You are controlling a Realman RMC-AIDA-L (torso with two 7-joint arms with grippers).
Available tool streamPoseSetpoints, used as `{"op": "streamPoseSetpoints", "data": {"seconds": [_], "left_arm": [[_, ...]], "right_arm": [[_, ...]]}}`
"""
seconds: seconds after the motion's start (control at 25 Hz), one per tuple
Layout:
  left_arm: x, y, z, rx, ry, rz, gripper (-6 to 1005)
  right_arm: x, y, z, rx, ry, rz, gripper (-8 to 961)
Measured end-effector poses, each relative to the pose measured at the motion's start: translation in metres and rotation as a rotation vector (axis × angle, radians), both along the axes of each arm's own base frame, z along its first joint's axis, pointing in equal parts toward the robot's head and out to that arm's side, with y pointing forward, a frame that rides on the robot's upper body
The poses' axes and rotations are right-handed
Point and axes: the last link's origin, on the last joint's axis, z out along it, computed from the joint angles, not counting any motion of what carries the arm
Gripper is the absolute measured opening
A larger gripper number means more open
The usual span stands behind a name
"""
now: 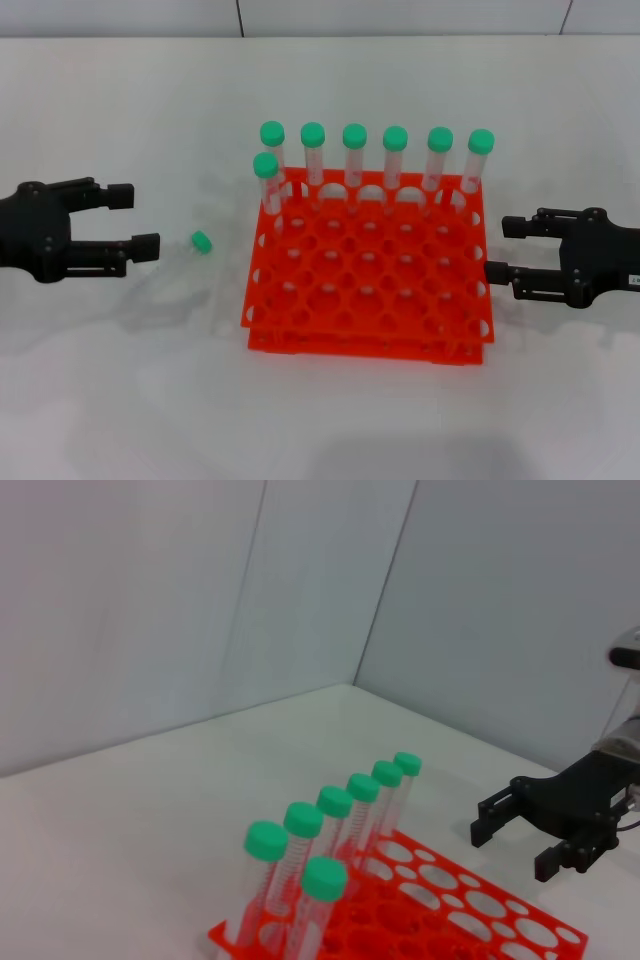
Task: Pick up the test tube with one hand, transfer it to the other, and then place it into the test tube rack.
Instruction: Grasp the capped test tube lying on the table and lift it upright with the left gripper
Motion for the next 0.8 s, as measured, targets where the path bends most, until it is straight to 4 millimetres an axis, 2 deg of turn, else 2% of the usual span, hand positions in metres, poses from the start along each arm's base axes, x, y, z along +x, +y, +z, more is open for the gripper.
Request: {"op": "streamPoseSetpoints", "data": {"seconds": [0.36,0.8], "left_arm": [[-0.007,0.023,0.007,-0.029,0.099,0.169,892],[-0.001,0.044,0.012,-0.117,0.22,0.291,891]], "right_arm": [[-0.002,0.001,0.0,0.004,0.011,0.004,676],[-0.006,0.004,0.004,0.029,0.046,0.002,676]]}}
